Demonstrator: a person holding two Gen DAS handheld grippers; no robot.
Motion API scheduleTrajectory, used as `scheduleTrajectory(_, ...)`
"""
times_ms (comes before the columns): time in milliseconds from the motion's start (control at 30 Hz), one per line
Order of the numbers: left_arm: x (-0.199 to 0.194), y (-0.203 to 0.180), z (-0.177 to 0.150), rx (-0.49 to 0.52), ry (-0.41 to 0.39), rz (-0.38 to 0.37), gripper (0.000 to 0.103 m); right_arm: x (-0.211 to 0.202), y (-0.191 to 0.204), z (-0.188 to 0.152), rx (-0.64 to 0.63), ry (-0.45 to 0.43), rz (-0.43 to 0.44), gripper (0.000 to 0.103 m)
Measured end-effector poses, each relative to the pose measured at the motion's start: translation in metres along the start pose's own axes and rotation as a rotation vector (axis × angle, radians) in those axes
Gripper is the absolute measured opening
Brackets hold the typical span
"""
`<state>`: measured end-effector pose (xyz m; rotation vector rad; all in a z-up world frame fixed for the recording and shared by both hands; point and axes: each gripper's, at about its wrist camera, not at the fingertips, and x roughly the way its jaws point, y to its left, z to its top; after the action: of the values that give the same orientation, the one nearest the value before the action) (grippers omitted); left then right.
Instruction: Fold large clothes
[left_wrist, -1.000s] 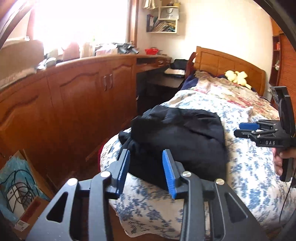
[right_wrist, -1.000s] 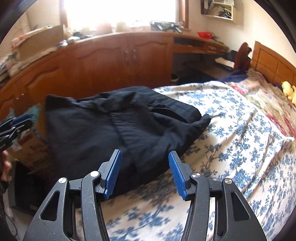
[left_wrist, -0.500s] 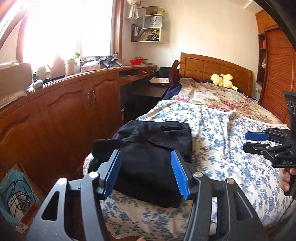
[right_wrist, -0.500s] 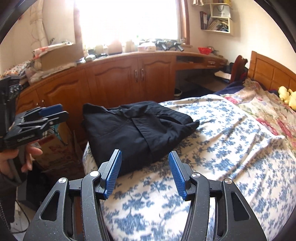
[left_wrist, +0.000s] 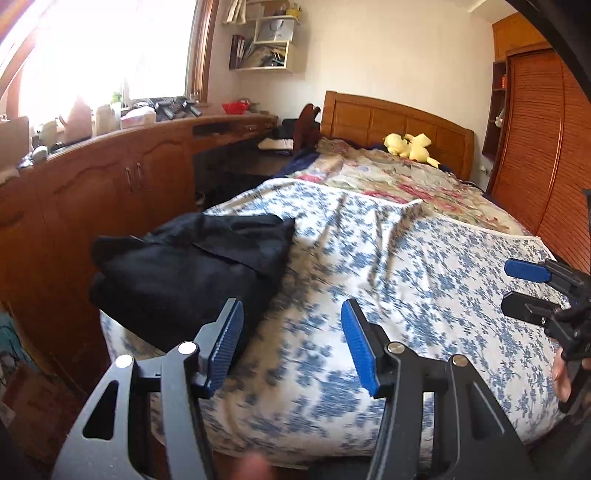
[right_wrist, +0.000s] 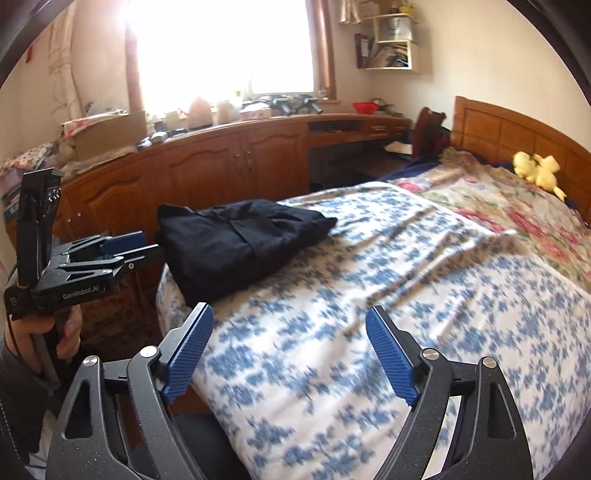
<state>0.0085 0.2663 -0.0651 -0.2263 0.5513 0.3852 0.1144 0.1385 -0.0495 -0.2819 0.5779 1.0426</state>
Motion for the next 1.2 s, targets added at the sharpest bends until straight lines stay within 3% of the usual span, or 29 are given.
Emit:
scheduleTrajectory(100, 0.011, -0.022, -0.004, 0.023, 0.014, -0.04, 0.054, -0.006, -0.013, -0.016, 0.021, -0.001, -0.033, 0.088)
scheduleTrajectory(367, 0.034, -0.083, -0.018, 0.082, 0.046, -0.065, 0.055, -0.025, -0.049, -0.06, 0.079, 0.01, -0.09, 0.088)
scheduleTrajectory(633, 0.039, -0.143, -0.043, 0.127, 0.089, -0.168, 0.055, -0.066, -0.075, -0.1, 0.148, 0.005, -0.168, 0.088)
scheduleTrajectory(933, -0.002, -0.208, -0.061, 0.207, 0.086, -0.276, 0.055, -0.139, -0.088, -0.139, 0.277, -0.028, -0.303, 0.088)
scheduleTrajectory(1200, -0.038, -0.245, -0.053, 0.241, 0.055, -0.318, 0.055, -0.212, -0.089, -0.152, 0.342, -0.104, -0.388, 0.088)
